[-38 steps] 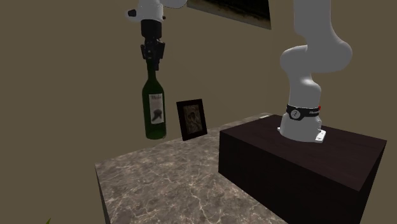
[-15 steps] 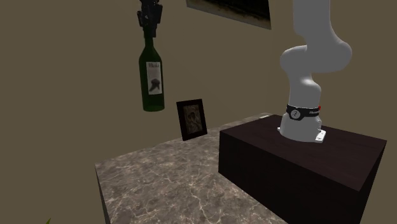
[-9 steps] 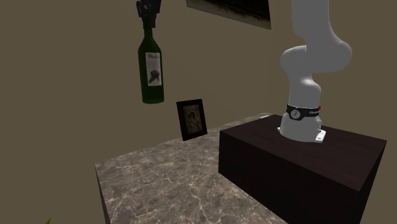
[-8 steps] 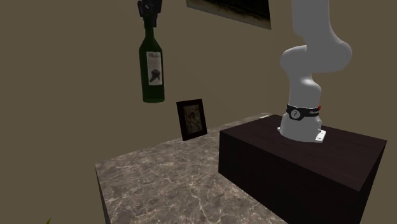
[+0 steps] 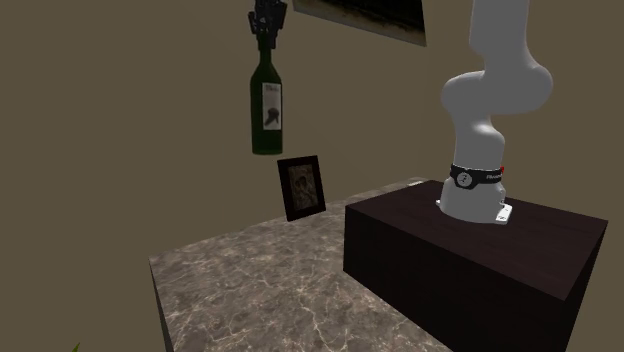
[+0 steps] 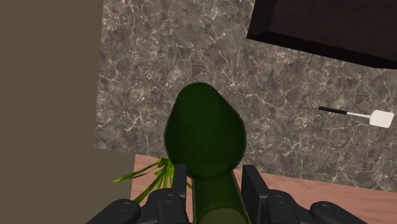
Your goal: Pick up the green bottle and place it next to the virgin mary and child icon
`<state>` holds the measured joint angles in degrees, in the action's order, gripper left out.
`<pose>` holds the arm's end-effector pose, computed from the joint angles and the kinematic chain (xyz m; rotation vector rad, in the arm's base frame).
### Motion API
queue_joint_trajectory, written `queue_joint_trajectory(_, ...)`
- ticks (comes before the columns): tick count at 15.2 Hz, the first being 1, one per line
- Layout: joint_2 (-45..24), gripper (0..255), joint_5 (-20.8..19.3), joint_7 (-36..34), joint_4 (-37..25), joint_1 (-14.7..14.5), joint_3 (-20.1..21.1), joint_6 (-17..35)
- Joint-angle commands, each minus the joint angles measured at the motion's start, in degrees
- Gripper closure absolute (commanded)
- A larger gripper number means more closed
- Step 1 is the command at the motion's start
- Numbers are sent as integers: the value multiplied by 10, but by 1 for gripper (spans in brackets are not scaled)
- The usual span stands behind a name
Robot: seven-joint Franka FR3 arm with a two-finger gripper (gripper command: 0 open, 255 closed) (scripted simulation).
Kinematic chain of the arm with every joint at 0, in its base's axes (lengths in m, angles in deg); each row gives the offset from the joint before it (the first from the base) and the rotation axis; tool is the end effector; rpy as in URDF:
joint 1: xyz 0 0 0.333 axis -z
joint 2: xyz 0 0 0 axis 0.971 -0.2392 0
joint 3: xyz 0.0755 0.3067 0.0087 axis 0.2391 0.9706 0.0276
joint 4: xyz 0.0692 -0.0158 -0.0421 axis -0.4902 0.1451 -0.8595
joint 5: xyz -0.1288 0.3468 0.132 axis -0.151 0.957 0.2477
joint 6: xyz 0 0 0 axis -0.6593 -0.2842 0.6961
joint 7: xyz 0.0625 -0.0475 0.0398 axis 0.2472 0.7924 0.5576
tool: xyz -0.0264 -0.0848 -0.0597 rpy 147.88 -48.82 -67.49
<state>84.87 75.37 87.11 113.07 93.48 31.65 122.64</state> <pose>0.4179 -0.3952 0.6197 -3.1249 -0.2761 -0.0724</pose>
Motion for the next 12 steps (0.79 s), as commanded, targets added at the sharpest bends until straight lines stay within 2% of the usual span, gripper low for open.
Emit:
queue_joint_trajectory(1, 31, 255, -14, 14, 37, 6, -7, 8)
queue_joint_trajectory(12, 144, 255, -73, 113, 140, 58, -60, 13)
